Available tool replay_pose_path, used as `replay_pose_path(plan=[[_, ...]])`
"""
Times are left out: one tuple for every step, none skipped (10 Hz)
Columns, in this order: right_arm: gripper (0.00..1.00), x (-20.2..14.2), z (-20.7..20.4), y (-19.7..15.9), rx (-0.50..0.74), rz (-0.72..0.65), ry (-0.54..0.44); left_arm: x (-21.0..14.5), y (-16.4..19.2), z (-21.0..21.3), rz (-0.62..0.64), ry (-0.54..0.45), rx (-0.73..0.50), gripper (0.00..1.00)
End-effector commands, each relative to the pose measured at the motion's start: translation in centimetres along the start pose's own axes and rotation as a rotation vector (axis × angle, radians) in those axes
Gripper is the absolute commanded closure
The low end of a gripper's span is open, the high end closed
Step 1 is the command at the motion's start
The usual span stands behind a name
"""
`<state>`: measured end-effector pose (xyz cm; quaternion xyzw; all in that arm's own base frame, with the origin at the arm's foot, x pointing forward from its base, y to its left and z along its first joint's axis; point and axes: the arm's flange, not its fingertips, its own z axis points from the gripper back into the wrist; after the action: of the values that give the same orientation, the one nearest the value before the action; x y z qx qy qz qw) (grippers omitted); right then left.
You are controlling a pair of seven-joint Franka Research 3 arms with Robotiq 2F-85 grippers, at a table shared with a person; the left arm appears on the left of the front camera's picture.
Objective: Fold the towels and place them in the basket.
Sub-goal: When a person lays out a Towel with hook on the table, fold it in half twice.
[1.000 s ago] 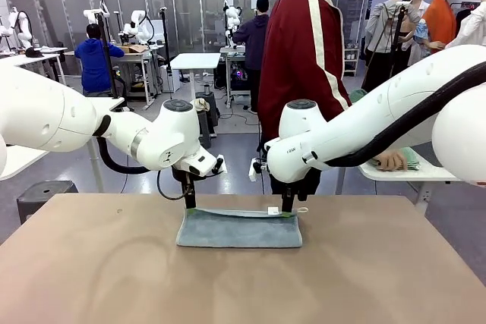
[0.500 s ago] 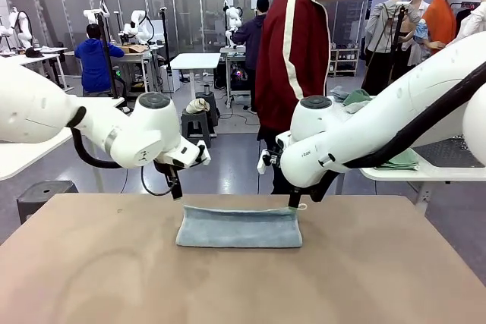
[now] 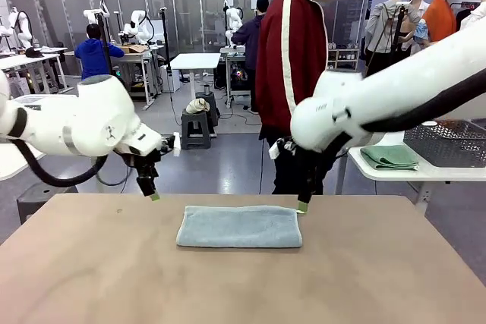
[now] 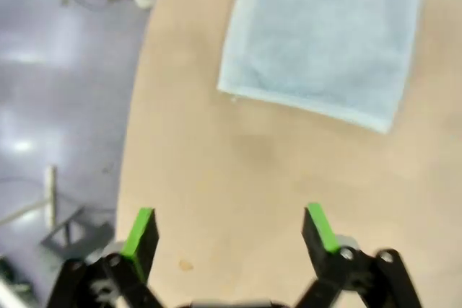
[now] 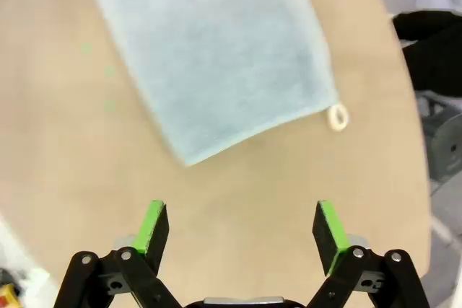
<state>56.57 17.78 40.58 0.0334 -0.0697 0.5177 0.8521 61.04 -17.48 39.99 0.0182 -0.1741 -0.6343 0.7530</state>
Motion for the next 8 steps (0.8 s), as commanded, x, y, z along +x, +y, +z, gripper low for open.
replay_pose_path(plan=[[0.00,-2.8,3.2,0.4,0.139,-0.273,-0.049,-3.4,-0.3,2.2,-0.114,-0.082,-0.078,0.00],[0.00,-3.4,3.9,1.1,0.212,-0.436,-0.071,-4.3,-0.1,2.0,-0.146,-0.167,-0.079,0.00],[0.00,-3.8,4.0,1.9,0.315,-0.569,-0.065,-5.4,0.1,1.5,-0.191,-0.286,-0.059,0.00],[0.00,-4.2,3.5,2.5,0.313,-0.717,-0.052,-6.1,0.1,0.8,-0.201,-0.388,-0.039,0.00],[0.00,-4.4,3.5,3.2,0.306,-0.795,-0.069,-6.6,0.1,0.1,-0.162,-0.481,-0.031,0.00],[0.00,-4.3,3.6,3.6,0.294,-0.780,-0.091,-7.0,-0.1,-0.6,-0.117,-0.570,-0.010,0.00],[0.00,-4.1,3.9,3.6,0.238,-0.587,-0.154,-7.7,-0.1,-1.2,-0.068,-0.637,-0.057,0.00],[0.00,-4.9,3.5,2.2,0.330,-0.752,-0.035,-7.7,0.0,-1.4,-0.082,-0.685,-0.129,0.00]])
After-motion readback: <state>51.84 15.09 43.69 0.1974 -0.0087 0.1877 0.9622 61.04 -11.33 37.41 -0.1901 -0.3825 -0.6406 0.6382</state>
